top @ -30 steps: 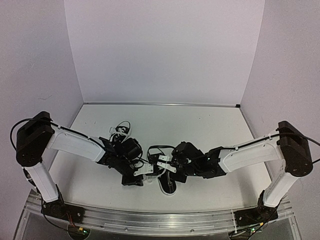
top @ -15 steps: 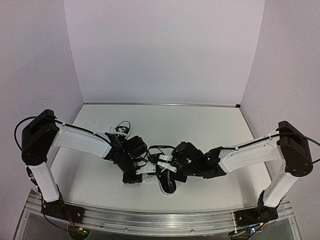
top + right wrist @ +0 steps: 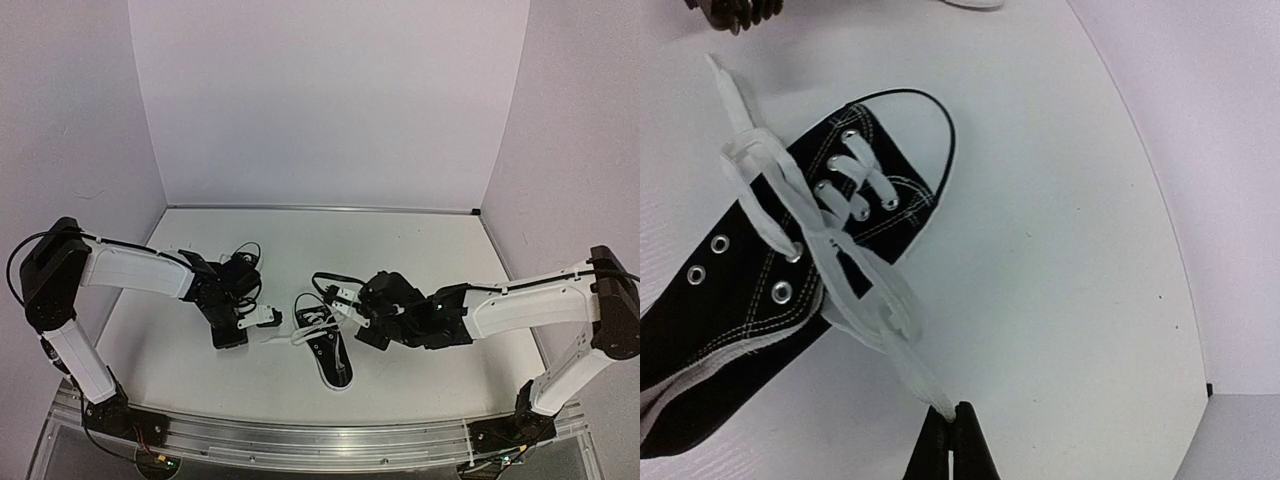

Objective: Tie the shoes

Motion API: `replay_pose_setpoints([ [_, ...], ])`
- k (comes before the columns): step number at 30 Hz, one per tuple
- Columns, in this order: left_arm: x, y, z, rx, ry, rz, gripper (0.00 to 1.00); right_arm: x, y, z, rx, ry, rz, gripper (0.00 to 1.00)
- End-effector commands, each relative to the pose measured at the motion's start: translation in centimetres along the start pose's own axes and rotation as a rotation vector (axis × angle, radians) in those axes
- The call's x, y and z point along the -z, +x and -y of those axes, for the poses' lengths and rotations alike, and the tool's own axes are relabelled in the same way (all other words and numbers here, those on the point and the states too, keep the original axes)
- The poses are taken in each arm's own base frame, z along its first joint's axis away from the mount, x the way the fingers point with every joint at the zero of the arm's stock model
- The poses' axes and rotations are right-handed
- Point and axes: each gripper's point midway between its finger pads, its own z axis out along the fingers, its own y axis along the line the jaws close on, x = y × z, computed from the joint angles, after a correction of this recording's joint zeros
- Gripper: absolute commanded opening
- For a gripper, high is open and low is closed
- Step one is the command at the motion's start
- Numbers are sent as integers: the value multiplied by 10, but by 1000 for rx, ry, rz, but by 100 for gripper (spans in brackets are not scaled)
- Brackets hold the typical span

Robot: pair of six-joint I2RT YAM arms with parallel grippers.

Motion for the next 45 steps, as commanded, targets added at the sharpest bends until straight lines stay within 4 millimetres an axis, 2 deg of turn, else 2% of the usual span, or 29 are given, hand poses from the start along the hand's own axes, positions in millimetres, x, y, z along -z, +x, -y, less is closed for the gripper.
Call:
replay_pose_setpoints([
  [1,5,10,-7,25,-35,-5,0,14,10,26,-56,90,-35,0],
  [3,10,3,-10,29,-50,33,0,17,9,25,-52,70,-27,0],
  [5,22,-13,-13,30,-68,128,3,17,5,21,-52,41,-12,0],
  [8,49,-45,-10,7,-61,315,24,12,2,14,-52,13,-13,0],
  [12,63,-72,4,-37,-8,454,35,4,3,6,-42,-10,-28,0],
  [14,57,-79,8,-55,15,452,37,1,3,5,-42,-11,-32,0],
  [19,26,-93,17,-89,55,378,41,2,1,6,-50,-10,-28,0],
  [25,6,-116,16,-72,59,393,42,4,4,8,-50,1,-30,0],
  [31,-15,-116,20,-76,105,328,42,8,3,11,-60,7,-18,0],
  [35,-28,-110,24,-79,133,267,38,9,3,12,-63,10,-13,0],
  [36,-29,-108,25,-80,145,250,33,10,2,13,-66,11,-10,0],
  [38,-30,-104,29,-80,180,220,14,12,2,15,-67,17,-7,0],
  [40,-30,-97,27,-65,187,189,1,14,2,20,-67,35,-5,0],
  [42,-29,-87,20,-32,176,148,0,17,1,26,-69,58,-3,0],
  [45,-22,-71,-10,65,66,95,0,18,4,38,-82,100,-16,0],
])
